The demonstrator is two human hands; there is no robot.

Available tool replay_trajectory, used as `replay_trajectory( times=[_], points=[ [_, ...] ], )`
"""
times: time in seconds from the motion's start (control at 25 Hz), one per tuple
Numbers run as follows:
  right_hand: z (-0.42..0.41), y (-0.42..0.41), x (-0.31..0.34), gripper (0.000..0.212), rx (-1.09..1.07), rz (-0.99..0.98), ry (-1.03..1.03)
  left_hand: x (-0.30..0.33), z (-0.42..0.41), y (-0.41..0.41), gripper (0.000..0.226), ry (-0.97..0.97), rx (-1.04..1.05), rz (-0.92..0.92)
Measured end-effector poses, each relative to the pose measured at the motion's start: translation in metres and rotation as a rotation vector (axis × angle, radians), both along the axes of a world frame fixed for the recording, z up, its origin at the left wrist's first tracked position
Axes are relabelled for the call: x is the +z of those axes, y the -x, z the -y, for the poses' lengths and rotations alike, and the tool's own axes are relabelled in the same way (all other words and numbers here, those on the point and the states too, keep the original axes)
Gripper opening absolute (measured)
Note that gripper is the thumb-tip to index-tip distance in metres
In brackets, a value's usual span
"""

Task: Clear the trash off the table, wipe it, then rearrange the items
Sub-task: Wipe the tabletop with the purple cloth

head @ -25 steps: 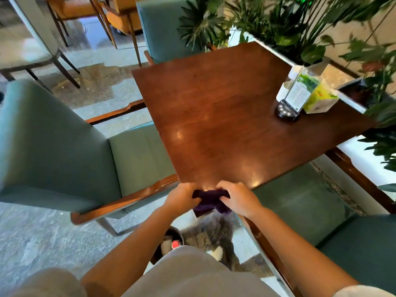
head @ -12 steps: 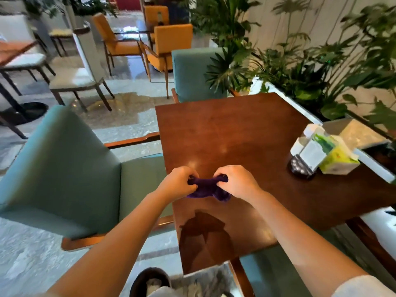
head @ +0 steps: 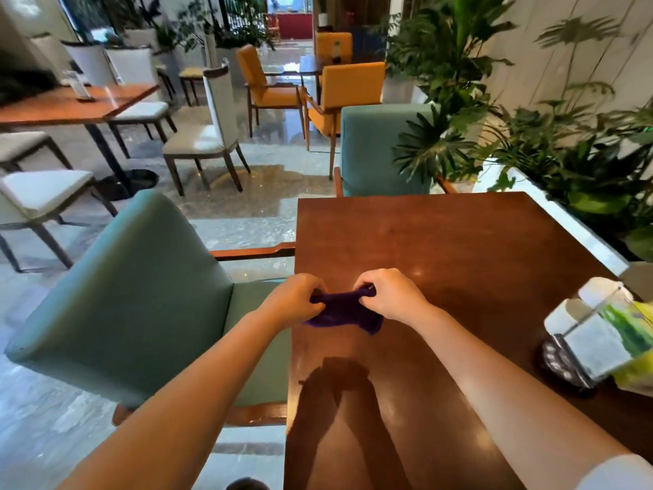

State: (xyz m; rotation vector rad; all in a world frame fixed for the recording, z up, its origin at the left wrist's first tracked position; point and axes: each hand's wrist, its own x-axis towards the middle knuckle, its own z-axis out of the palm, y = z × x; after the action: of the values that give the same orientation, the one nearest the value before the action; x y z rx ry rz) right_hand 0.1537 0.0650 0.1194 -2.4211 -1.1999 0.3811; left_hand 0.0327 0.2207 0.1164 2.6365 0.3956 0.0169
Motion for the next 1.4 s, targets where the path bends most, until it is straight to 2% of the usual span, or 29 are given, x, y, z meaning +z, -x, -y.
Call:
replay_trajectory(
  times=[0.24, 0.52, 0.84, 1.08, 1.24, 1.4],
  points=[
    [-0.06, -0.055, -0.022, 0.013, -0.046, 0.051, -0.02, -0.022, -0.06, -0.062, 0.017, -0.06, 0.007, 0.047],
    [-0.11, -0.1, -0.102, 0.015, -0.018, 0.092, 0.016, -0.105, -0.101, -0.102, 0.014, -0.02, 0.061, 0.038],
    [-0.106, -0.095, -0.16, 0.017, 0.039, 0.003, 0.152, -0.162, -0.104, -0.098, 0.023, 0.053, 0.015, -0.113],
    [-0.097, -0.086, -0.148, 0.024, 0.084, 0.097, 0.169, -0.153, -0.097, -0.098, 0.034, 0.015, -0.048, -0.199],
    [-0.081, -0.082, -0.112, 0.029, 0.062, 0.169, 0.275, -0.118, -0.082, -0.103, 0.032, -0.131, -0.106, -0.269],
    [-0.044, -0.072, -0.061, 0.036, -0.016, 0.212, 0.35, -0.07, -0.047, -0.108, 0.035, -0.261, -0.12, -0.221]
  ],
)
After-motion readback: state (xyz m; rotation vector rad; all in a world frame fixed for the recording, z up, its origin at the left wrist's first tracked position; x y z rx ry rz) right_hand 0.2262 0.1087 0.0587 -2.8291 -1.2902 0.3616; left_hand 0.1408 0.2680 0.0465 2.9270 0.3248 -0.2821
